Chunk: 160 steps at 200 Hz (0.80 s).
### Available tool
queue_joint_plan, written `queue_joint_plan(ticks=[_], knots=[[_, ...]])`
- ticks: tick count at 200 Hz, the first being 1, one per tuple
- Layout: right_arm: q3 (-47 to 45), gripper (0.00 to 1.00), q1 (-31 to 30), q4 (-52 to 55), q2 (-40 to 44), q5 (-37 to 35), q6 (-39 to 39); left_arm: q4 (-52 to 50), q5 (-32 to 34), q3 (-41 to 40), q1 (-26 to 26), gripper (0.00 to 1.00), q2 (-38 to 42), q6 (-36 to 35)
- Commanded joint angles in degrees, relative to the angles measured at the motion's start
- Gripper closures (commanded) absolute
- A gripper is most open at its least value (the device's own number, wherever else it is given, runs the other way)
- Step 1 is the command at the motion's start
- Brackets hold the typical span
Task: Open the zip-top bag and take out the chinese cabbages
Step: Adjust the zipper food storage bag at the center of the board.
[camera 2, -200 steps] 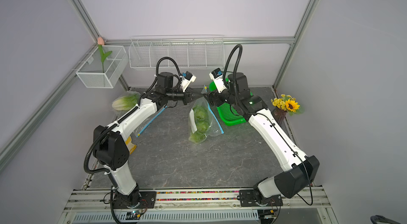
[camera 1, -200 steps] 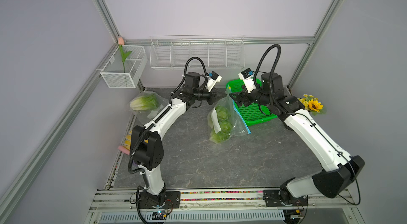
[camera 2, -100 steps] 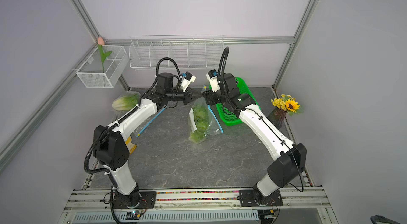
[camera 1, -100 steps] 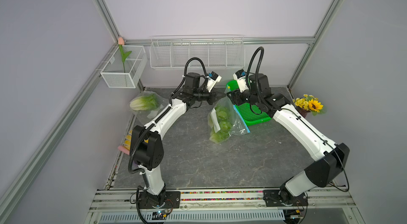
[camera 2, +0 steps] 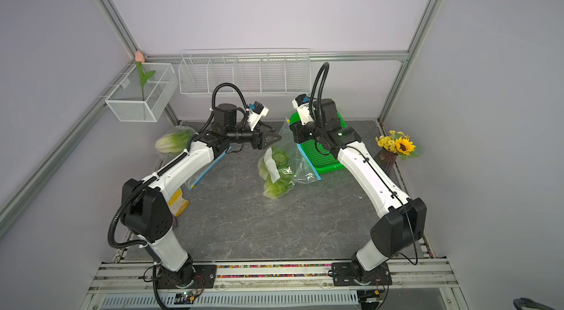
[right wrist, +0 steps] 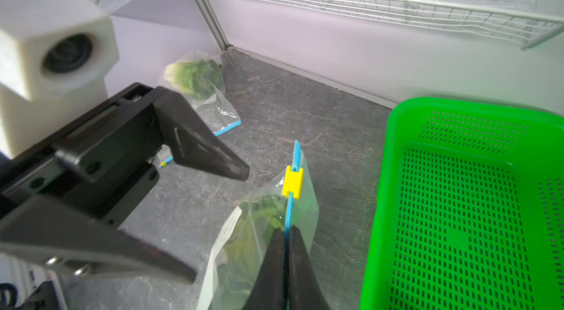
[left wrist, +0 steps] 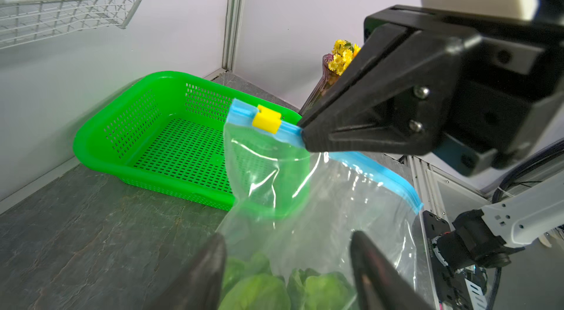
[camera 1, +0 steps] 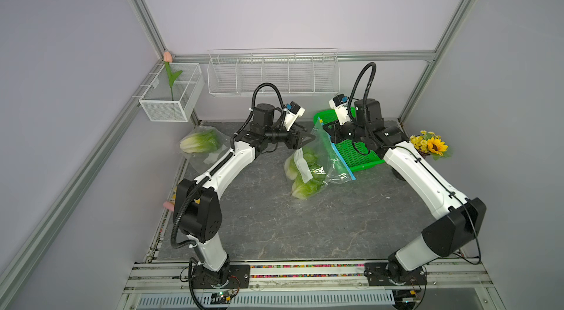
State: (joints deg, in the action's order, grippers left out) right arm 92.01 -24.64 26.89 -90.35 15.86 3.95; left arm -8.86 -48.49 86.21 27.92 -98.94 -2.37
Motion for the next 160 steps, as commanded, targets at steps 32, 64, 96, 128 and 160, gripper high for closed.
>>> queue_joint_plan(ticks=[32,64,96,128,160], knots=[[1.5,0.93,2.9,1.0,2.2,17.6,-7.1,6.9,-1.0,-5.2,-1.8,0.06,5.9,1.6],[1.4,0.93,3.1,1.6,3.3,26.7,-12.0,3.7,-4.5,-2.8,-2.0,0.00,5.4,-2.3],[6.3,0.93,3.3,7.9,1.8,34.3,-15.3,-4.8,-9.6,1.6,-2.2,0.00,4.0,-8.7],[8.7,0.93,3.3,10.1,2.0,38.6,-16.8,-5.1,-12.7,2.0,-2.2,0.00,4.8,-9.3],[11.1,0.93,3.1,13.9,1.0,40.5,-19.0,-3.9,-15.5,3.1,-2.0,0.10,4.4,-8.3]])
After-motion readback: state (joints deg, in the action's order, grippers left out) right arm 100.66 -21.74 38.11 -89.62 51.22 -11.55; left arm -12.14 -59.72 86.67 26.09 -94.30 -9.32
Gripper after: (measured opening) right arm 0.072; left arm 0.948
